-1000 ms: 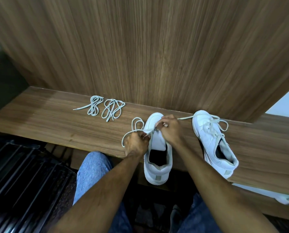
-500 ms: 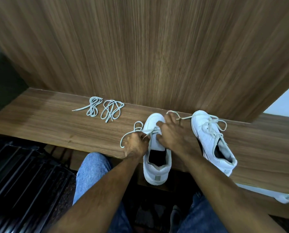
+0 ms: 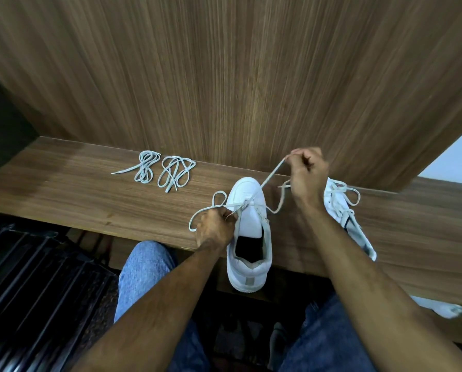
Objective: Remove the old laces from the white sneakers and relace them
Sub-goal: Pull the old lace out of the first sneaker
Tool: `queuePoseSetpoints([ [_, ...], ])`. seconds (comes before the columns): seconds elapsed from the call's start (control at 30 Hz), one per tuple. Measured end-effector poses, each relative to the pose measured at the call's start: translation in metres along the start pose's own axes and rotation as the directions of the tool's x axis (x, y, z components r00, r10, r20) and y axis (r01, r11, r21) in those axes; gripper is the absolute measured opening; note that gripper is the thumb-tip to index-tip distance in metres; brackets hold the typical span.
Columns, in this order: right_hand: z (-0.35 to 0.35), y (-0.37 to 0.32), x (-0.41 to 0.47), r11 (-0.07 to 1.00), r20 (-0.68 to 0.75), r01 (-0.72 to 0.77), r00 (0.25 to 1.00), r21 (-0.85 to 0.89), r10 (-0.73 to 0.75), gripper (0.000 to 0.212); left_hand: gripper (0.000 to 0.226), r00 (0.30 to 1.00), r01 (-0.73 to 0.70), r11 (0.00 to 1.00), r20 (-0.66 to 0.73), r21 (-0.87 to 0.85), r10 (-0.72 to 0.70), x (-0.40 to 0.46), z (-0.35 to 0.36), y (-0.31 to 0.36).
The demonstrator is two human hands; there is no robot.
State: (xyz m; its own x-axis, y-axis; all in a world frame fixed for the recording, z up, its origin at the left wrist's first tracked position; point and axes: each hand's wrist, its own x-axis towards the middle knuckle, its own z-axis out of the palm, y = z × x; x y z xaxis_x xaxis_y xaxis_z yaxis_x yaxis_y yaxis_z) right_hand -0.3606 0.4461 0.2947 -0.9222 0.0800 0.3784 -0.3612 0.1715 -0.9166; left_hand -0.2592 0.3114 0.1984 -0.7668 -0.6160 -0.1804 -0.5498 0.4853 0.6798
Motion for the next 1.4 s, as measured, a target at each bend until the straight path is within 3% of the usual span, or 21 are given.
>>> queuePoseSetpoints([
  [0.07,0.001,0.005,-0.001,0.948,0.104,0.103,0.992,-0.302,-0.074,0.031,0.021,1.0,0.003,1.0,0.005,0.0,-0.003,0.0,0.0,0.001],
  [0.13,0.005,0.021,-0.01,0.741,0.398,0.312,0.915,-0.594,-0.066,0.064,0.022,1.0,0.001,1.0,0.01,0.002,-0.001,-0.001,0.0,0.0],
  [0.17,0.008,0.026,-0.016,0.592,0.536,0.443,0.844,-0.673,-0.022,0.066,0.022,1.0,-0.007,1.0,0.011,0.004,0.006,-0.001,0.0,0.0],
  [0.23,0.019,0.041,-0.032,0.32,0.717,0.665,0.694,-0.675,0.068,0.051,0.025,1.0,-0.013,1.0,0.011,0.003,0.013,-0.002,0.0,-0.001],
  [0.3,0.027,0.053,-0.047,0.207,0.767,0.74,0.63,-0.64,0.118,0.04,0.028,1.0,-0.017,1.0,0.009,-0.01,0.017,-0.003,0.0,0.0],
  [0.37,0.033,0.061,-0.056,0.224,0.762,0.73,0.635,-0.646,0.127,0.033,0.029,1.0,-0.02,1.0,0.012,-0.019,0.02,-0.004,-0.001,0.002],
  [0.43,0.036,0.062,-0.055,0.317,0.736,0.679,0.67,-0.662,0.103,0.029,0.029,1.0,-0.022,1.0,0.005,-0.022,0.022,-0.004,-0.002,0.001],
  [0.5,0.034,0.06,-0.045,0.571,0.643,0.51,0.765,-0.643,0.042,0.028,0.027,1.0,-0.017,1.0,0.003,-0.01,0.017,-0.003,-0.002,0.0],
  [0.57,0.026,0.049,-0.033,0.844,0.481,0.291,0.875,-0.45,-0.045,0.024,0.024,1.0,-0.012,1.0,0.002,-0.009,0.012,-0.002,-0.002,-0.001],
  [0.67,0.008,0.024,-0.012,0.983,0.178,0.092,0.982,-0.157,-0.063,0.02,0.022,1.0,-0.003,1.0,-0.004,-0.013,0.003,-0.002,-0.001,0.001],
  [0.73,-0.001,0.017,0.004,0.991,0.076,0.038,0.997,-0.129,-0.029,0.025,0.021,1.0,0.0,1.0,-0.004,0.002,0.0,-0.002,-0.001,0.002],
  [0.8,-0.002,0.022,0.014,0.968,0.205,-0.041,0.974,-0.247,0.093,0.019,0.022,1.0,0.008,1.0,0.0,0.002,-0.008,-0.003,-0.001,0.002],
  [0.87,0.002,0.034,0.009,0.887,0.376,-0.094,0.882,-0.452,0.285,0.017,0.023,1.0,0.013,1.0,0.005,-0.005,-0.013,-0.004,-0.001,0.002],
  [0.97,0.006,0.054,-0.014,0.704,0.51,0.079,0.747,-0.705,0.426,0.02,0.023,1.0,0.014,1.0,0.013,-0.005,-0.014,-0.005,-0.001,0.003],
  [1.07,0.009,0.058,-0.033,0.671,0.51,0.1,0.733,-0.735,0.45,0.018,0.022,1.0,0.014,1.0,0.019,0.004,-0.014,-0.006,-0.002,0.004],
  [1.2,0.013,0.063,-0.03,0.69,0.49,0.061,0.749,-0.721,0.446,0.015,0.021,1.0,0.016,1.0,0.022,0.016,-0.016,-0.006,-0.003,0.003],
  [1.27,0.014,0.059,-0.024,0.748,0.47,-0.08,0.733,-0.659,0.492,0.021,0.021,1.0,0.012,1.0,0.022,0.018,-0.012,-0.006,-0.002,0.003],
  [1.33,0.014,0.042,-0.017,0.81,0.399,-0.367,0.729,-0.458,0.556,0.025,0.022,1.0,0.012,1.0,0.015,0.015,-0.012,-0.007,-0.003,0.005],
  [1.4,0.01,0.015,-0.004,0.835,0.377,-0.536,0.753,-0.126,0.54,0.021,0.023,1.0,0.023,1.0,0.012,0.005,-0.023,-0.007,-0.004,0.008],
])
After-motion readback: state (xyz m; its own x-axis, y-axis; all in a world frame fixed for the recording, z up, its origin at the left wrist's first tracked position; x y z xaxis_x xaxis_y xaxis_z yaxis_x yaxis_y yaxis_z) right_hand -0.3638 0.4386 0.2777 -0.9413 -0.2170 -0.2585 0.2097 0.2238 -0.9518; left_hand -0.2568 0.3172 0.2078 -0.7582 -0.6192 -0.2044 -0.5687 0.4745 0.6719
